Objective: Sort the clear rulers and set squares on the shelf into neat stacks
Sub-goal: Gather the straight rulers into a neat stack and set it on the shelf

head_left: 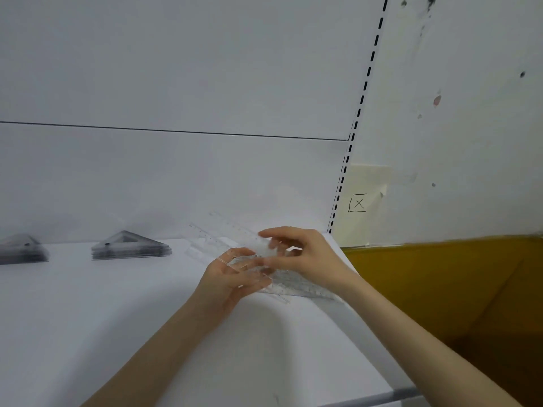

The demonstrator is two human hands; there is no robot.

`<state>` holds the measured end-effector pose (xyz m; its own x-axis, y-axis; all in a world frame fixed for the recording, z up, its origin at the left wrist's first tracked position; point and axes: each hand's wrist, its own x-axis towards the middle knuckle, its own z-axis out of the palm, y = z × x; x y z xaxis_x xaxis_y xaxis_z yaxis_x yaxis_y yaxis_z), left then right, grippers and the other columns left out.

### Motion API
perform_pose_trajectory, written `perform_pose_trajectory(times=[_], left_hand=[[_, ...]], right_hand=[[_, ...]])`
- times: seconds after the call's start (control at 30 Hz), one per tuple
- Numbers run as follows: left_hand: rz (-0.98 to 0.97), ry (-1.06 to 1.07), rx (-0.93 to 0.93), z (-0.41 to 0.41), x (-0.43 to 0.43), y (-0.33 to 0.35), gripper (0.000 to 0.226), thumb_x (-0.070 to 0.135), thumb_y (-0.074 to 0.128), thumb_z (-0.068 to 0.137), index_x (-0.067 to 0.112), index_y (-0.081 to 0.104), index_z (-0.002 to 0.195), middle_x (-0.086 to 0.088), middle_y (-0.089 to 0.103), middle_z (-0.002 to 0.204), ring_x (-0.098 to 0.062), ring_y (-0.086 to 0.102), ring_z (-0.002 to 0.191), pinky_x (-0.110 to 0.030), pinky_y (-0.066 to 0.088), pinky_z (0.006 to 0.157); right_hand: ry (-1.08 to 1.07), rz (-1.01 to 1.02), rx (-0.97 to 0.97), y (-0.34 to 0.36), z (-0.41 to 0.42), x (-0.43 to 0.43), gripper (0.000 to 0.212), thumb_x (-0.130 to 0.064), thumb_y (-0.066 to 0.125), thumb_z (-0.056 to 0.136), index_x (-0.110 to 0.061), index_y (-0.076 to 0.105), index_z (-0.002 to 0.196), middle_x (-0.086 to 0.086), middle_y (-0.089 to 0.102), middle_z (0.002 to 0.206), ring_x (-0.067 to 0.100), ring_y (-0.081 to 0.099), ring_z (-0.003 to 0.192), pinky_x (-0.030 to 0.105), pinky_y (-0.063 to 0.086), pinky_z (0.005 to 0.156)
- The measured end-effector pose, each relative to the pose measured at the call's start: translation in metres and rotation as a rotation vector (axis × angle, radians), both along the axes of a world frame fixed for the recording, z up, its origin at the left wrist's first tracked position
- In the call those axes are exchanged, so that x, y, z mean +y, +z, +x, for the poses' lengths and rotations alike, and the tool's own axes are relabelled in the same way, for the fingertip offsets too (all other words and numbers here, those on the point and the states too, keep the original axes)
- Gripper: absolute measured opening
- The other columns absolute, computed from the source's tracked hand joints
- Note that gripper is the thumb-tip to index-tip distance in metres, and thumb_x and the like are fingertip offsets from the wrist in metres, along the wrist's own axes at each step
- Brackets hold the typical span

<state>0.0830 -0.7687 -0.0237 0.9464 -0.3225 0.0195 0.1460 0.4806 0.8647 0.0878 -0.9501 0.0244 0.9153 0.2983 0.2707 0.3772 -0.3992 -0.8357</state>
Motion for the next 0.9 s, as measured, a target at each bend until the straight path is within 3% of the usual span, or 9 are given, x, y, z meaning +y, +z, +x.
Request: perform_pose_trajectory(times=[0.1, 0.23, 0.33, 0.4, 0.5, 0.57, 0.67, 0.83, 0.9], left_hand=[[-0.008, -0.061, -0.08, -0.004, -0.003, 0.002, 0.059, -0.007, 0.069, 0.062, -0.005, 0.052, 0.118, -0.019, 0.066, 0.117, -0.033, 0.064, 0.11, -0.044, 0.054, 0.091], [0.013, -0.028, -0.148, -0.007, -0.005, 0.004, 0.05, -0.013, 0.051, 0.072, -0.003, 0.051, 0.121, -0.022, 0.063, 0.108, -0.032, 0.064, 0.105, -0.038, 0.056, 0.082], [-0.015, -0.011, -0.167, -0.009, -0.005, 0.006, 0.053, -0.014, 0.046, 0.073, 0.004, 0.052, 0.122, -0.02, 0.065, 0.106, -0.031, 0.064, 0.105, -0.037, 0.056, 0.083], [-0.027, -0.005, -0.175, -0.01, -0.005, 0.007, 0.055, -0.016, 0.044, 0.074, 0.007, 0.05, 0.125, -0.019, 0.066, 0.107, -0.029, 0.064, 0.105, -0.036, 0.056, 0.082], [-0.057, -0.008, -0.143, -0.009, -0.005, 0.006, 0.063, -0.025, 0.037, 0.082, 0.013, 0.041, 0.132, -0.021, 0.066, 0.112, -0.028, 0.064, 0.111, -0.034, 0.056, 0.079], [-0.07, 0.008, -0.111, -0.009, -0.006, 0.006, 0.07, -0.029, 0.036, 0.084, 0.022, 0.042, 0.132, -0.023, 0.066, 0.114, -0.026, 0.065, 0.109, -0.033, 0.057, 0.075], [-0.107, 0.014, -0.085, -0.009, -0.006, 0.005, 0.078, -0.021, 0.049, 0.07, 0.025, 0.042, 0.132, -0.022, 0.065, 0.117, -0.025, 0.064, 0.11, -0.035, 0.058, 0.075], [-0.095, 0.008, -0.04, -0.008, -0.004, 0.004, 0.073, -0.014, 0.055, 0.067, 0.015, 0.041, 0.133, -0.023, 0.065, 0.114, -0.027, 0.065, 0.108, -0.035, 0.057, 0.075], [-0.032, -0.005, -0.036, -0.008, -0.004, 0.004, 0.069, -0.011, 0.058, 0.068, 0.011, 0.041, 0.132, -0.019, 0.067, 0.112, -0.028, 0.066, 0.106, -0.035, 0.058, 0.078]], right_hand=[[-0.02, -0.051, -0.12, -0.005, 0.001, 0.03, 0.041, -0.018, 0.082, 0.073, -0.027, 0.072, 0.111, -0.01, 0.064, 0.096, 0.0, 0.059, 0.089, 0.014, 0.045, 0.075], [-0.065, -0.152, -0.216, -0.016, 0.003, 0.045, 0.038, -0.019, 0.079, 0.076, -0.023, 0.072, 0.113, -0.015, 0.059, 0.096, -0.008, 0.053, 0.08, 0.005, 0.037, 0.073], [-0.1, -0.135, -0.255, -0.02, 0.001, 0.049, 0.038, -0.021, 0.078, 0.076, -0.024, 0.072, 0.113, -0.016, 0.06, 0.1, -0.002, 0.055, 0.092, 0.014, 0.045, 0.083], [-0.16, -0.15, -0.311, -0.02, 0.0, 0.05, 0.038, -0.024, 0.079, 0.074, -0.026, 0.072, 0.111, -0.026, 0.057, 0.098, 0.005, 0.052, 0.103, 0.023, 0.046, 0.088], [-0.194, -0.16, -0.372, -0.02, 0.0, 0.051, 0.036, -0.027, 0.08, 0.073, -0.028, 0.074, 0.108, -0.028, 0.055, 0.093, 0.008, 0.05, 0.103, 0.025, 0.047, 0.086], [-0.201, -0.176, -0.35, -0.021, 0.001, 0.05, 0.035, -0.031, 0.081, 0.073, -0.028, 0.074, 0.107, -0.018, 0.061, 0.094, 0.011, 0.052, 0.099, 0.031, 0.047, 0.086], [-0.186, -0.159, -0.244, -0.018, 0.001, 0.047, 0.035, -0.032, 0.081, 0.072, -0.027, 0.074, 0.106, -0.017, 0.061, 0.092, 0.01, 0.056, 0.096, 0.035, 0.048, 0.088], [-0.171, -0.188, -0.131, -0.012, -0.001, 0.046, 0.03, -0.035, 0.082, 0.072, -0.029, 0.076, 0.1, -0.006, 0.07, 0.094, 0.01, 0.061, 0.091, 0.036, 0.05, 0.085], [-0.112, -0.182, -0.088, -0.008, 0.002, 0.043, 0.018, -0.037, 0.074, 0.08, -0.036, 0.074, 0.098, -0.012, 0.072, 0.097, 0.003, 0.063, 0.093, 0.03, 0.052, 0.083]])
